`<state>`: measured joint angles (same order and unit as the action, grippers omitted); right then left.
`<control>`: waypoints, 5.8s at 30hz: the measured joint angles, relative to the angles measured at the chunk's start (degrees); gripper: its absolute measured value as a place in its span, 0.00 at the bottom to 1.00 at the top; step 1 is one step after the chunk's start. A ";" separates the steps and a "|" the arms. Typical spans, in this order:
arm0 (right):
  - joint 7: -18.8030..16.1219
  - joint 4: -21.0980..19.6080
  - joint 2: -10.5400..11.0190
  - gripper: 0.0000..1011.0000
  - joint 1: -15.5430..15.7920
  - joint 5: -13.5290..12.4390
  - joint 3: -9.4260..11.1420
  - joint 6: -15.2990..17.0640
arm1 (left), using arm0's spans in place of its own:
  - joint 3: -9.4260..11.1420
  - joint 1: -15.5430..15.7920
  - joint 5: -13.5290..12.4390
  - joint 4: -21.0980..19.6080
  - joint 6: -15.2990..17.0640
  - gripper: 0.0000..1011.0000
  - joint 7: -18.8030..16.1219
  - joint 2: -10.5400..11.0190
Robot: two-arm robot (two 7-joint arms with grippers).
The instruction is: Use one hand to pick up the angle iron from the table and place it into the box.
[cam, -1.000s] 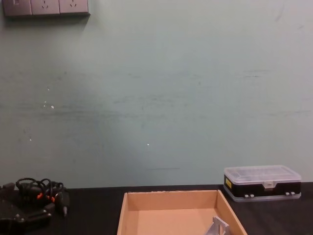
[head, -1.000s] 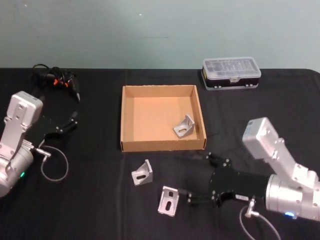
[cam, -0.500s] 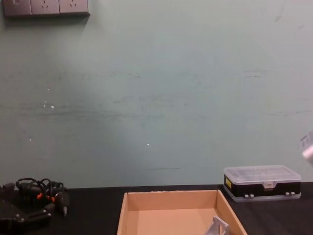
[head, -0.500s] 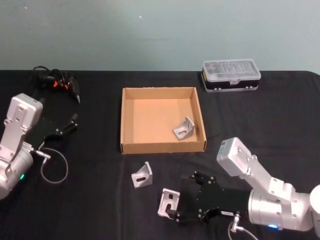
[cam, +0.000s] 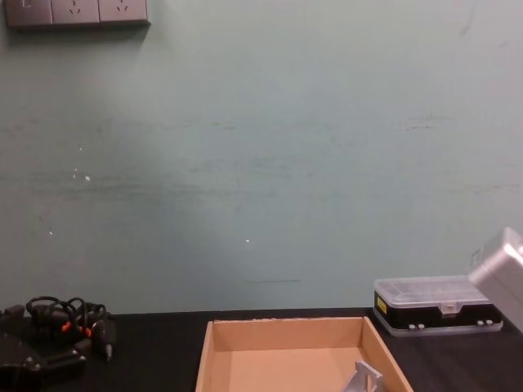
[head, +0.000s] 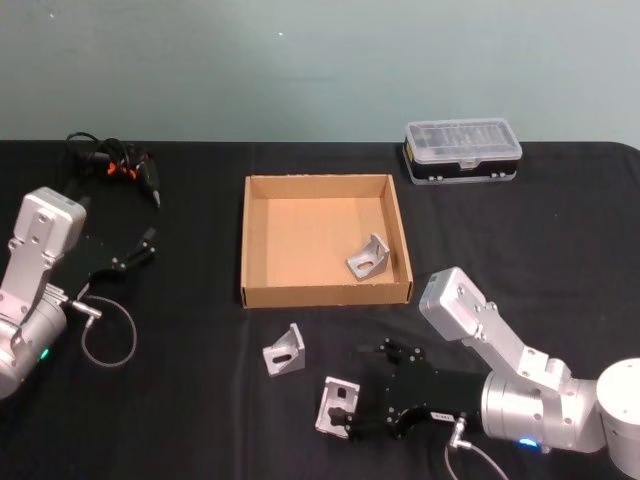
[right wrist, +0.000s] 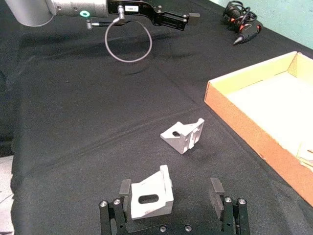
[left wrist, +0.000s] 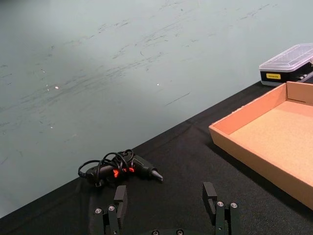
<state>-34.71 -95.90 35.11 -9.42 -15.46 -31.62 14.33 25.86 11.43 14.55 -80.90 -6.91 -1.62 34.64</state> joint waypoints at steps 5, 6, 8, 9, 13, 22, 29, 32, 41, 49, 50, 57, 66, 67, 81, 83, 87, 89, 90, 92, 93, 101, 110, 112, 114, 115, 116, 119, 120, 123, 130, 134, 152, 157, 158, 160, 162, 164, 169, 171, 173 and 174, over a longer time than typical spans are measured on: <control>0.36 0.71 -0.38 0.99 -0.43 -0.61 -0.29 0.08 | 0.00 0.00 0.00 0.00 0.00 1.00 0.00 0.00; 0.39 0.77 -0.42 0.99 -0.47 -0.73 -0.33 0.09 | 0.00 0.00 0.00 0.00 0.00 1.00 0.00 0.00; 0.47 0.90 -0.45 0.99 -0.58 -0.96 -0.45 0.11 | 0.00 0.00 0.00 0.00 0.00 1.00 0.00 0.00; 0.50 0.93 -0.45 0.99 -0.60 -1.03 -0.47 0.11 | 0.00 0.00 0.00 0.00 0.00 1.00 0.00 0.00; 0.76 1.02 -0.39 0.99 -0.65 -1.28 -0.69 0.11 | 0.00 0.00 0.00 0.00 0.00 1.00 0.00 0.00; 1.10 1.24 -0.26 0.99 -0.67 -1.59 -1.27 0.04 | 0.00 0.00 0.00 0.00 0.00 1.00 0.00 0.00; 1.35 1.33 -0.22 0.96 -0.53 -1.68 -1.40 -0.28 | 0.00 0.00 0.00 0.00 0.00 1.00 0.00 0.00; 1.36 1.37 -0.23 0.88 -0.48 -1.80 -1.47 -0.43 | 0.00 0.00 0.00 0.00 0.00 1.00 0.00 0.00; 1.63 1.37 -0.28 0.63 -0.30 -1.90 -1.49 -0.96 | 0.00 0.00 0.00 0.00 0.00 1.00 0.00 0.00; 1.72 1.53 -0.48 0.37 -0.31 -1.84 -1.59 -1.13 | 0.00 0.00 0.00 0.00 0.00 1.00 0.00 0.00; 1.71 1.55 -0.49 0.36 -0.34 -1.81 -1.62 -1.13 | 0.00 0.00 0.00 0.00 0.00 1.00 0.00 0.00; 1.67 1.53 -0.52 0.14 -0.43 -1.66 -1.87 -1.15 | 0.00 0.00 0.00 0.00 0.00 1.00 0.00 0.00; 1.68 1.09 -0.64 0.08 -0.41 -1.74 -1.67 -1.15 | 0.00 0.00 0.00 0.00 0.00 1.00 0.00 0.00; 1.71 1.01 -0.64 0.08 -0.38 -1.78 -1.61 -1.15 | 0.00 0.01 0.00 0.00 0.00 1.00 0.00 0.00; 6.41 -4.56 0.93 0.08 3.45 -3.89 4.16 -3.52 | 0.00 0.01 0.00 0.00 0.00 1.00 0.00 0.00; 7.86 -5.72 1.44 0.08 4.78 -4.45 6.19 -4.23 | 0.00 0.00 0.00 0.00 0.00 1.00 0.00 0.00; 10.05 -7.04 2.15 0.08 6.83 -5.17 9.54 -5.24 | 0.00 0.00 0.00 0.00 0.00 1.00 0.00 0.00; 10.92 -7.30 2.43 0.08 7.75 -5.43 11.25 -5.73 | 0.00 0.00 0.00 0.00 0.00 1.00 0.00 0.00; 11.20 -7.32 2.49 0.08 8.07 -5.54 11.86 -5.86 | 0.00 0.00 0.00 0.00 0.00 1.00 0.00 0.00; 11.59 -7.32 2.54 0.08 8.58 -5.72 12.89 -6.07 | 0.00 0.00 0.00 0.00 0.00 1.00 0.00 0.00; 11.88 -7.32 2.56 0.08 9.02 -5.83 13.69 -6.23 | 0.00 0.00 0.00 0.00 0.00 1.00 0.00 0.00; 12.53 -7.29 1.74 0.08 10.01 -5.72 15.68 -6.56 | 0.00 0.00 0.00 0.00 0.00 1.00 0.00 0.00; 14.63 -6.05 -2.76 0.08 7.78 -5.34 15.63 -4.89 | 0.00 0.00 0.00 0.00 0.00 1.00 0.00 0.00; 15.06 -5.19 -4.16 0.08 6.42 -4.80 14.89 -4.24 | 0.00 0.00 0.00 0.00 0.00 1.00 0.00 0.00; 15.17 -4.52 -5.05 0.08 5.33 -4.39 14.20 -3.79 | 0.00 0.00 0.00 0.00 0.00 1.00 0.00 0.00; 15.23 -3.77 -5.97 0.08 4.10 -3.87 13.50 -3.34 | 0.00 0.00 0.00 0.00 0.00 1.00 0.00 0.00; 15.25 -3.38 -6.35 0.08 3.60 -3.60 13.15 -3.12 | 0.00 0.00 0.00 0.00 0.00 1.00 0.00 0.00; 15.26 -1.52 -8.13 0.08 1.16 -2.53 11.54 -2.36 | 0.00 0.00 0.00 0.00 0.00 1.00 0.00 0.00; 15.25 -0.95 -8.56 0.08 0.53 -2.24 11.14 -2.14 | 0.00 0.00 0.00 0.00 0.00 1.00 0.00 0.00; 15.19 1.26 -10.22 0.08 -1.79 -1.09 9.65 -1.38 | 0.00 0.00 0.00 0.00 0.00 1.00 0.00 0.00; 15.30 6.92 -13.95 0.08 -6.48 1.22 7.37 -0.20 | 0.00 0.00 0.00 0.00 0.00 1.00 0.00 0.00; 15.70 10.57 -16.14 0.08 -8.88 2.52 6.50 0.24 | 0.00 0.00 0.00 0.00 0.00 1.00 0.00 0.00; 17.39 20.74 -22.34 0.08 -13.60 7.35 5.42 1.34 | 0.00 0.00 0.00 0.00 0.00 1.00 0.00 0.00; 17.28 21.41 -22.61 0.08 -13.57 7.95 6.09 1.59 | 0.00 0.00 0.00 0.00 0.00 1.00 0.00 0.00; 17.18 21.45 -22.64 0.08 -13.54 8.08 6.14 1.63 | 0.00 0.00 0.00 0.00 0.00 1.00 0.00 0.00; 16.96 21.55 -22.67 0.08 -13.47 8.38 6.21 2.00 | 0.00 0.00 0.00 0.00 0.00 1.00 0.00 0.00; 16.70 21.63 -22.70 0.08 -13.36 8.72 6.28 2.47 | 0.00 0.00 0.00 0.00 0.00 1.00 0.00 0.00; 16.63 21.72 -22.76 0.08 -13.26 8.79 6.40 2.66 | 0.00 0.00 0.00 0.00 0.00 1.00 0.00 0.00; 16.54 21.98 -22.99 0.08 -12.95 9.22 6.70 3.05 | 0.00 0.00 0.00 0.00 0.00 1.00 0.00 0.00; 16.53 22.00 -23.14 0.08 -12.78 9.55 6.88 3.21 | 0.00 0.00 0.00 0.00 0.00 1.00 0.00 0.00; 16.53 22.00 -23.23 0.08 -12.68 9.65 7.00 3.27 | 0.00 0.00 0.00 0.00 0.00 1.00 0.00 0.00; 16.53 21.97 -23.27 0.08 -12.62 9.70 7.06 3.30 | 0.00 0.00 0.00 0.00 0.00 1.00 0.00 0.00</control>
<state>-18.18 -73.92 11.84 -22.04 -5.76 -24.56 17.64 25.86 11.43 14.55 -80.90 -6.91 -1.62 34.65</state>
